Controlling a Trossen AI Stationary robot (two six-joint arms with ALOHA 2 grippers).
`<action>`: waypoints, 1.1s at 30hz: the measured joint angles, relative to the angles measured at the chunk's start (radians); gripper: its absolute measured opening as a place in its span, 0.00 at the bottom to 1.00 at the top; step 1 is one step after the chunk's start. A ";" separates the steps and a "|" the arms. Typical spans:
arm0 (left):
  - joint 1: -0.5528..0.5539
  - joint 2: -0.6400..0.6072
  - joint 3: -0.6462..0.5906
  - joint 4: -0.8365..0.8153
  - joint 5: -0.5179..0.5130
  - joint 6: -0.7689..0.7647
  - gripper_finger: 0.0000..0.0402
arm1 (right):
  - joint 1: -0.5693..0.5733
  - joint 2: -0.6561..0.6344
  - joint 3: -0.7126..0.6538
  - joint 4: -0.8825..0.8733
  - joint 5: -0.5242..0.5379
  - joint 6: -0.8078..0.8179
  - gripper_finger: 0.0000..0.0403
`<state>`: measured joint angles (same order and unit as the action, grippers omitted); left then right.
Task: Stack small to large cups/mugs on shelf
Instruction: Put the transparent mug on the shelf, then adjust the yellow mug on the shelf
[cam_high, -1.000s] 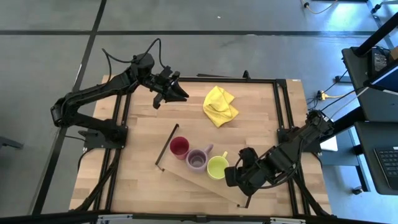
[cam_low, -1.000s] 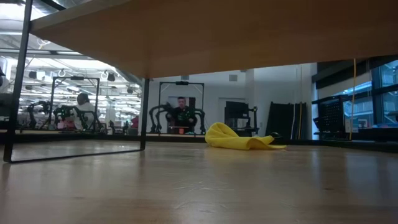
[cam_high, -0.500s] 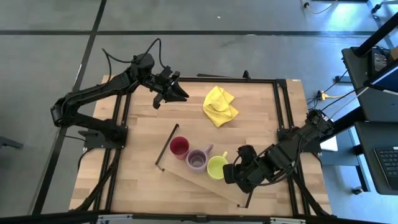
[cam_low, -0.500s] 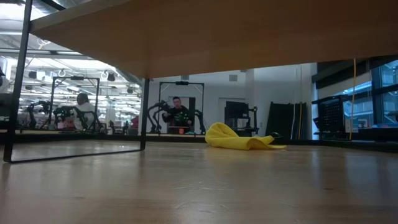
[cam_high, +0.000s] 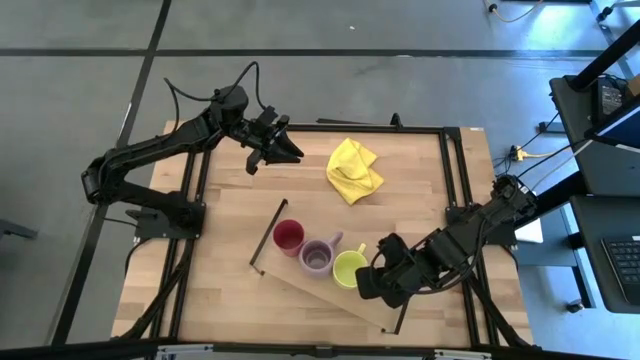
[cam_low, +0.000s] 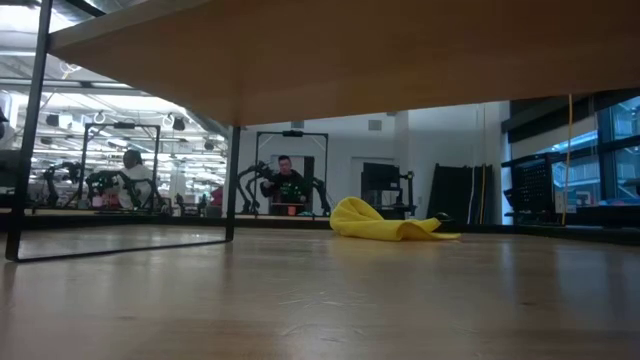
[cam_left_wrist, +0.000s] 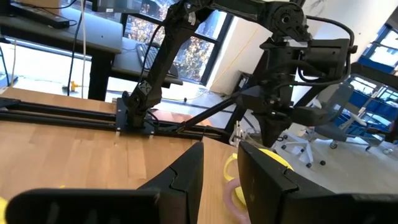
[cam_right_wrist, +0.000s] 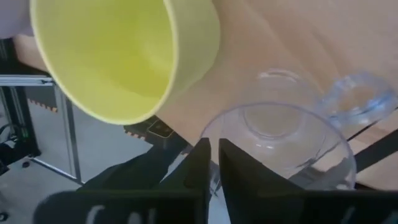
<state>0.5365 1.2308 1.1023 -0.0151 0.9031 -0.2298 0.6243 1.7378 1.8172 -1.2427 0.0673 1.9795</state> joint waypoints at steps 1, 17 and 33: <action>0.000 0.000 0.000 0.000 0.000 0.000 0.23 | 0.000 0.000 0.000 0.006 0.000 0.000 0.09; 0.000 0.000 0.000 0.000 0.039 0.000 0.23 | -0.018 -0.065 0.000 -0.009 0.142 -0.042 0.13; 0.000 0.000 0.000 0.000 0.030 0.001 0.23 | -0.085 -0.064 0.000 -0.016 0.078 -0.184 0.17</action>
<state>0.5365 1.2308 1.1023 -0.0151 0.9329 -0.2291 0.5396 1.6737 1.8175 -1.2588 0.1458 1.7955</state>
